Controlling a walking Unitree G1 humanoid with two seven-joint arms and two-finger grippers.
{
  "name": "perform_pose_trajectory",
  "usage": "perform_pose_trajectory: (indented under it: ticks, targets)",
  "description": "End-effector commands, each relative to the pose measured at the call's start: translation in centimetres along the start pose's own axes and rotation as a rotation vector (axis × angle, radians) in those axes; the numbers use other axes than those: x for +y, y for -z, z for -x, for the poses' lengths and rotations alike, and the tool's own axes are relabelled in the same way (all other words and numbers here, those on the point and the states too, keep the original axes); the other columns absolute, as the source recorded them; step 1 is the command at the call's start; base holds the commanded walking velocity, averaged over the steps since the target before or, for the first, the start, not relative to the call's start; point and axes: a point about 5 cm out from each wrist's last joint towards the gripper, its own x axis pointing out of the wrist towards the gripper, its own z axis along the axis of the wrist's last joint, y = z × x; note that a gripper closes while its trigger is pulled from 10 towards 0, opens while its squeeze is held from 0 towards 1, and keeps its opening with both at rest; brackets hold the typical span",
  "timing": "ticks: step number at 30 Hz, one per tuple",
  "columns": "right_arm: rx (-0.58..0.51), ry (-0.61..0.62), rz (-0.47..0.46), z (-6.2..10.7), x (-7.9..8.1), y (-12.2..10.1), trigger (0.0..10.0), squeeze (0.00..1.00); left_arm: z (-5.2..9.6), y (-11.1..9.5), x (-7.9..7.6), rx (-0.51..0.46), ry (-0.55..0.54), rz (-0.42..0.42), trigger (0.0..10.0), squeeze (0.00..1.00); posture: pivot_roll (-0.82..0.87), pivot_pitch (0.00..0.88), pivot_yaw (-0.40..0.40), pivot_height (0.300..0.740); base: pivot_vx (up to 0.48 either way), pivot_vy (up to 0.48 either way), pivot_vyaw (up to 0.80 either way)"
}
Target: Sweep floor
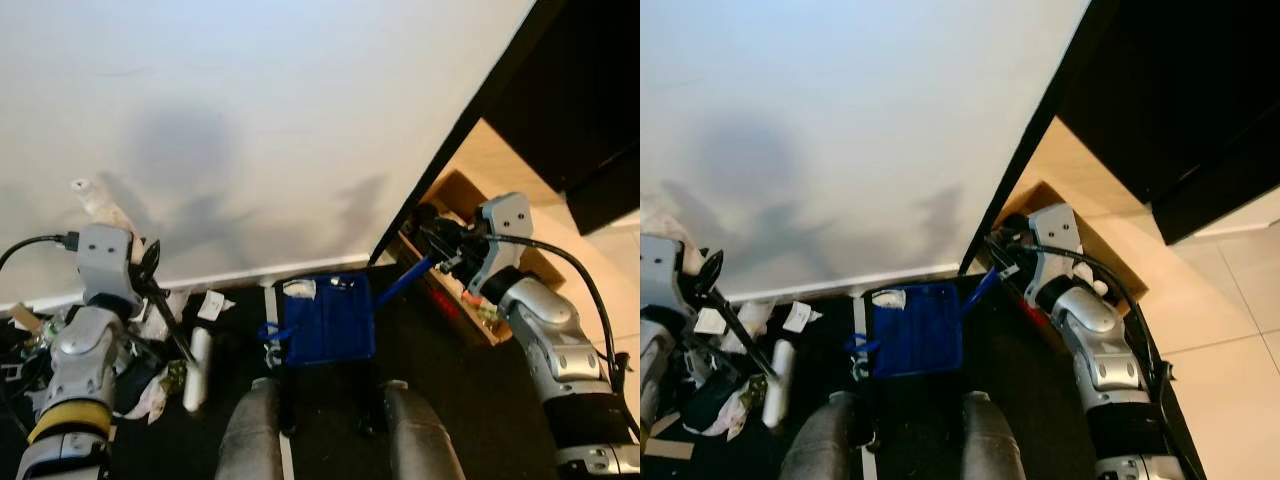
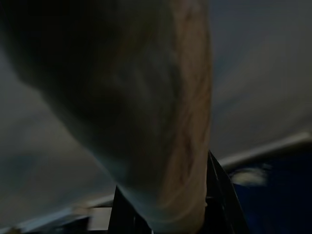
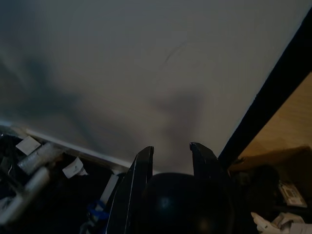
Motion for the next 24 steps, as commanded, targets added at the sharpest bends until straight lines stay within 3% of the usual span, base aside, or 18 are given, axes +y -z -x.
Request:
perform_pose_trajectory:
  ticks: [1,6,8,9,10,12,13,14,16,17,18,19,22,23,24]
  targets:
    - [0.036,-0.016,-0.041,0.7,0.1,1.0,10.0,0.00,0.4,0.8,0.0,0.025,-0.038,-0.011,10.0,0.00,-0.10,0.398,-0.078,0.740,0.000,0.000,0.00]
    - [0.039,-0.007,-0.043,1.1,0.2,1.0,10.0,0.00,-0.2,0.6,-0.2,-0.008,-0.105,-0.029,10.0,0.00,-0.12,0.411,-0.071,0.740,0.000,0.000,0.00]
    - [0.039,-0.007,-0.045,1.2,0.3,1.0,10.0,0.00,-0.2,1.1,-0.6,0.005,-0.100,0.006,10.0,0.00,-0.12,0.416,-0.074,0.740,0.000,0.000,0.00]
    - [0.040,-0.008,-0.046,1.2,0.3,1.0,10.0,0.00,-0.2,1.6,-1.2,0.022,-0.090,0.073,10.0,0.00,-0.13,0.423,-0.080,0.740,0.000,0.000,0.00]
    - [0.040,-0.008,-0.046,1.2,0.3,1.0,10.0,0.00,-0.2,1.6,-1.2,0.022,-0.090,0.073,10.0,0.00,-0.13,0.423,-0.080,0.740,0.000,0.000,0.00]
    - [0.043,-0.010,-0.046,1.2,0.4,1.0,10.0,0.00,-0.3,2.2,-2.2,0.039,-0.090,0.187,10.0,0.00,-0.14,0.426,-0.085,0.740,0.000,0.000,0.00]
    - [0.044,-0.014,-0.046,1.3,0.4,0.9,10.0,0.00,-0.6,2.3,-3.0,0.040,-0.073,0.322,10.0,0.00,-0.14,0.430,-0.089,0.740,0.000,0.000,0.00]
    - [0.044,-0.014,-0.046,1.3,0.4,0.9,10.0,0.00,-0.6,2.3,-3.0,0.040,-0.073,0.322,10.0,0.00,-0.14,0.430,-0.089,0.740,0.000,0.000,0.00]
    - [0.048,-0.017,-0.046,1.3,0.4,0.8,10.0,0.00,-1.3,2.2,-5.5,0.029,0.020,0.594,10.0,0.00,-0.14,0.433,-0.093,0.740,0.000,0.000,0.00]
    - [0.048,-0.017,-0.046,1.3,0.4,0.8,10.0,0.00,-1.3,2.2,-5.5,0.029,0.020,0.594,10.0,0.00,-0.14,0.433,-0.093,0.740,0.000,0.000,0.00]
    - [0.048,-0.018,-0.046,1.4,0.4,0.8,10.0,0.00,-1.5,2.0,-6.5,0.020,0.069,0.678,10.0,0.00,-0.14,0.430,-0.099,0.740,0.000,0.000,0.00]
    - [0.048,-0.018,-0.046,1.4,0.4,0.8,10.0,0.00,-1.5,2.0,-6.5,0.020,0.069,0.678,10.0,0.00,-0.14,0.430,-0.099,0.740,0.000,0.000,0.00]
    - [0.052,-0.026,-0.047,1.2,0.5,0.8,10.0,0.00,-1.9,0.5,-9.6,-0.023,0.202,0.787,10.0,0.00,-0.14,0.429,-0.099,0.740,0.000,0.000,0.00]
    - [0.052,-0.026,-0.047,1.2,0.5,0.8,10.0,0.00,-1.9,0.5,-9.6,-0.023,0.202,0.787,10.0,0.00,-0.14,0.429,-0.099,0.740,0.000,0.000,0.00]
    - [0.051,-0.028,-0.050,1.1,0.6,0.8,10.0,0.00,-2.0,-1.1,-10.5,-0.091,0.272,0.815,10.0,0.00,-0.12,0.422,-0.096,0.740,0.000,0.000,0.00]
